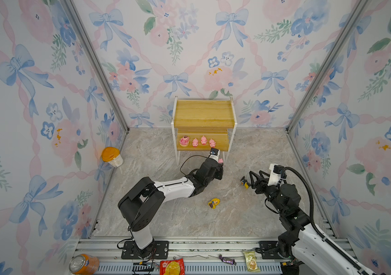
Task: Organize plastic toys on shelves
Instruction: Place the plastic toy on the shelf.
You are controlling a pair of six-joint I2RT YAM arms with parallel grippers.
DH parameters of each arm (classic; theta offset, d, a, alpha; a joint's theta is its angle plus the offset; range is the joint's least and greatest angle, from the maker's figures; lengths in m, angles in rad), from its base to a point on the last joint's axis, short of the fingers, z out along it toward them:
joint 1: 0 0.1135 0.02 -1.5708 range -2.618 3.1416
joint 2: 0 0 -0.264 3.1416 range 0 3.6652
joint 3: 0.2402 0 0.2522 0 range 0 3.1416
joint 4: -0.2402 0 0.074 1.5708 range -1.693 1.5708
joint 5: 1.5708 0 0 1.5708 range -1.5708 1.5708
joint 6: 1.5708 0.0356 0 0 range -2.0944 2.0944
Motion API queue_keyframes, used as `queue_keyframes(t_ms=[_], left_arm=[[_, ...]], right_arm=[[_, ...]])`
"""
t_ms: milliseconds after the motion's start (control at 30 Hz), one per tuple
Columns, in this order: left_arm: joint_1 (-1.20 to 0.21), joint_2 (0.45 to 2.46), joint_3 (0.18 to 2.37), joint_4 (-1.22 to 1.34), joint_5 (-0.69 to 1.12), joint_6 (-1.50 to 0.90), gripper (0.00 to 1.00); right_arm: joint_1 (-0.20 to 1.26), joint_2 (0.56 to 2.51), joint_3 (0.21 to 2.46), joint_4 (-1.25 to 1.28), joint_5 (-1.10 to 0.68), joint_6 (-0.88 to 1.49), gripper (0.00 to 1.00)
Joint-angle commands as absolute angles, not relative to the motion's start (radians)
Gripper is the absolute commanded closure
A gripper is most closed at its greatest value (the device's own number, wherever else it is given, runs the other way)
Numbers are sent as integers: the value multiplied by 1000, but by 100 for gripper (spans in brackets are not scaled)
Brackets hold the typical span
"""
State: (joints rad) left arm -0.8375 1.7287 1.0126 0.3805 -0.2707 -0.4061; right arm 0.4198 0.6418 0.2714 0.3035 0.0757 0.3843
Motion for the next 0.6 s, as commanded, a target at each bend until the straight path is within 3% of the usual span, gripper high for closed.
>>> queue_keyframes(t_ms=[0, 567], left_arm=[[-831, 1736, 1091, 310, -321, -436, 68], [-798, 1805, 1246, 220, -357, -419, 68]], right_arm=[[426, 620, 267, 288, 94, 382, 37], [433, 584, 262, 273, 94, 378, 37]])
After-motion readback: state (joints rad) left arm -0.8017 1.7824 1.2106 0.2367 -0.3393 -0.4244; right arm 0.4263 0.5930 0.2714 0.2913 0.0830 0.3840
